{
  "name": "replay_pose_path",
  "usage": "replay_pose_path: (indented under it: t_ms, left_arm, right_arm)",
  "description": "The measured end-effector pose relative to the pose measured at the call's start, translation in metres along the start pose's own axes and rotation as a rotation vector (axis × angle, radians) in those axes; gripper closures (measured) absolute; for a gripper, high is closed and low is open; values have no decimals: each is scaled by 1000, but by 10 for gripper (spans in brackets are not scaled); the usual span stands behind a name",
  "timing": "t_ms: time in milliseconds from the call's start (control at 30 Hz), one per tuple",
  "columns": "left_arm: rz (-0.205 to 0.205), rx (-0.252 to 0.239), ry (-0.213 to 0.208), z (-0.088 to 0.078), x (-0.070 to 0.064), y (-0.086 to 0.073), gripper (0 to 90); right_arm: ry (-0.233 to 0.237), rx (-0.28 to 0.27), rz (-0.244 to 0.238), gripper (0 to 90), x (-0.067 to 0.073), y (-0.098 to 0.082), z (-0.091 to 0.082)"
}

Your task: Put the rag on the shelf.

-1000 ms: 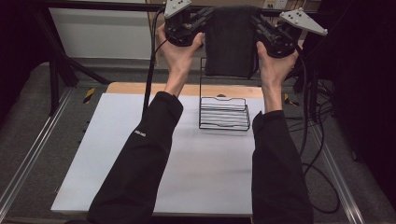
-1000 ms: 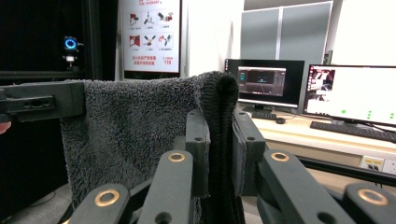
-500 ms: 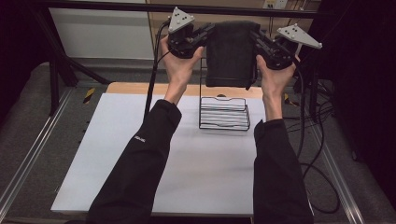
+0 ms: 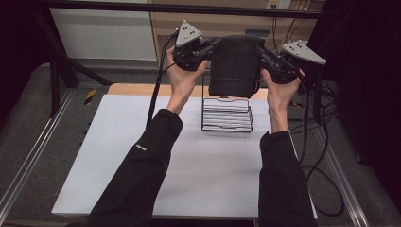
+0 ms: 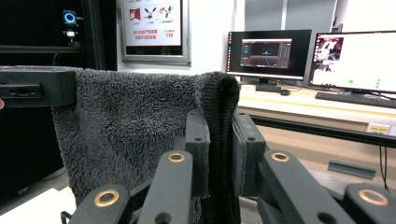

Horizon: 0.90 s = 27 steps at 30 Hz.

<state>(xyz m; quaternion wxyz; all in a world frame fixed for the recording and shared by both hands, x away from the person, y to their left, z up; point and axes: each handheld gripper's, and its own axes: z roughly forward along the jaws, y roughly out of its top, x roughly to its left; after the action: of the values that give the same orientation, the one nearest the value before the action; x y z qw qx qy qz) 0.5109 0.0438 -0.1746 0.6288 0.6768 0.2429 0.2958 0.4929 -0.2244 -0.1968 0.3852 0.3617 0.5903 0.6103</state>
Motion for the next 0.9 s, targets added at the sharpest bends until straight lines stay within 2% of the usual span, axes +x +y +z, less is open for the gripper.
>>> replay_pose_path:
  t_ms: [367,900]
  left_arm:
    - [11,-2,-29,-9,-8,-8,818]
    - [22,13,-45,-15,-16,-21,818]
  right_arm:
    - [12,11,-13,795,3,-7,-12]
    - [20,28,-29,794,5,-20,-20]
